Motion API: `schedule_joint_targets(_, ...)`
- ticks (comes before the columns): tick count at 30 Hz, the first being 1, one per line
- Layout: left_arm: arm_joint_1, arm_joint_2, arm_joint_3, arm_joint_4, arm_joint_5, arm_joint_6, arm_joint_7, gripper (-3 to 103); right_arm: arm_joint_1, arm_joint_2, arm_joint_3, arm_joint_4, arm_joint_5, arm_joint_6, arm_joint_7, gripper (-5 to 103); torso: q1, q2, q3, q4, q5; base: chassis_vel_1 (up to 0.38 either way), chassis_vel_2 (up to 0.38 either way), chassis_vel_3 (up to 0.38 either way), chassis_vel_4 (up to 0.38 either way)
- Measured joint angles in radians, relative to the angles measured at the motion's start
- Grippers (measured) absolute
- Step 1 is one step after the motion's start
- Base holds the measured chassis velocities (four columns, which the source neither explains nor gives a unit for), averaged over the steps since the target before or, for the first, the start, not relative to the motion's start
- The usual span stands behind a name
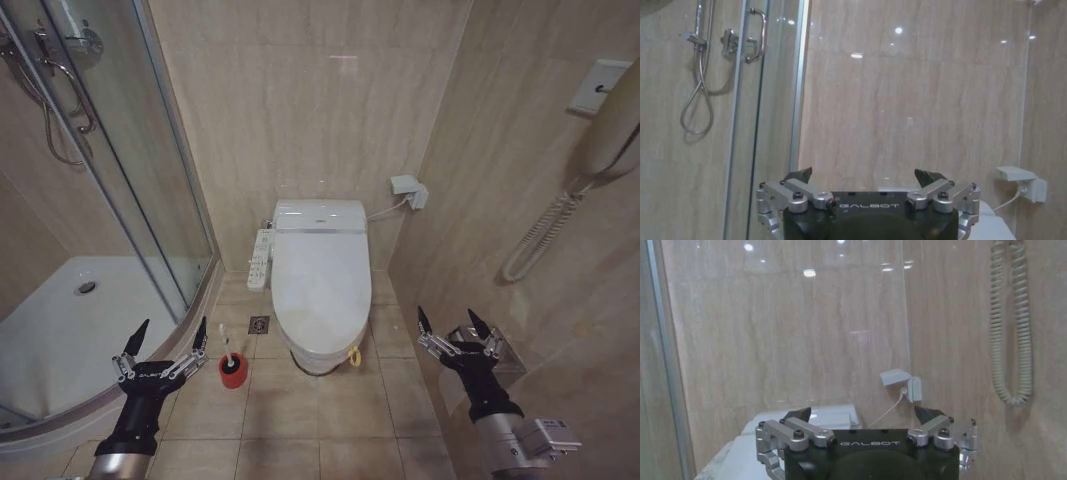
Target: Open the toilet lid, clean the toilet bowl with a toilet brush, close the toilet lid, and flush.
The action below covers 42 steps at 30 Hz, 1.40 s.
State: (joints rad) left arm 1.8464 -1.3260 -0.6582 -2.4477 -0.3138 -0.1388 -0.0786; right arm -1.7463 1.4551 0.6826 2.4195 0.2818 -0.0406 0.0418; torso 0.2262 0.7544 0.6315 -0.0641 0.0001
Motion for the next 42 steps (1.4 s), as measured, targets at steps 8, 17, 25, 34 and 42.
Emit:
schedule_joint_targets(8,0.0,0.0,0.0,0.0,0.0,0.0,0.0,100,0.0,0.0,-0.002,0.0,0.001,0.0,0.0,100,0.0,0.0,0.0,-0.0001,-0.0001,-0.092,0.103,0.097,-0.112)
schedule_joint_targets(17,0.0,0.0,0.0,0.0,0.0,0.0,0.0,100,0.0,0.001,-0.003,0.0,0.001,0.0,0.0,100,0.0,0.0,0.0,-0.0001,-0.0001,-0.098,0.094,0.095,-0.096)
schedule_joint_targets(25,0.0,0.0,0.0,0.0,0.0,0.0,0.0,100,0.002,0.001,-0.003,-0.001,0.001,0.0,0.0,100,0.0,0.0,0.0,-0.0001,0.0001,-0.094,0.092,0.1,-0.101)
schedule_joint_targets(34,0.0,0.0,0.0,0.0,0.0,0.0,0.0,100,0.002,0.001,-0.006,-0.025,-0.019,0.04,0.008,100,0.0,0.0,0.0,0.0001,-0.0001,-0.086,0.106,0.087,-0.106)
schedule_joint_targets(42,0.0,0.0,0.0,0.0,0.0,0.0,0.0,100,-0.008,0.005,-0.021,-0.038,-0.053,0.046,0.028,100,0.0,0.0,0.0,-0.0001,-0.0001,-0.008,0.01,0.005,-0.01)
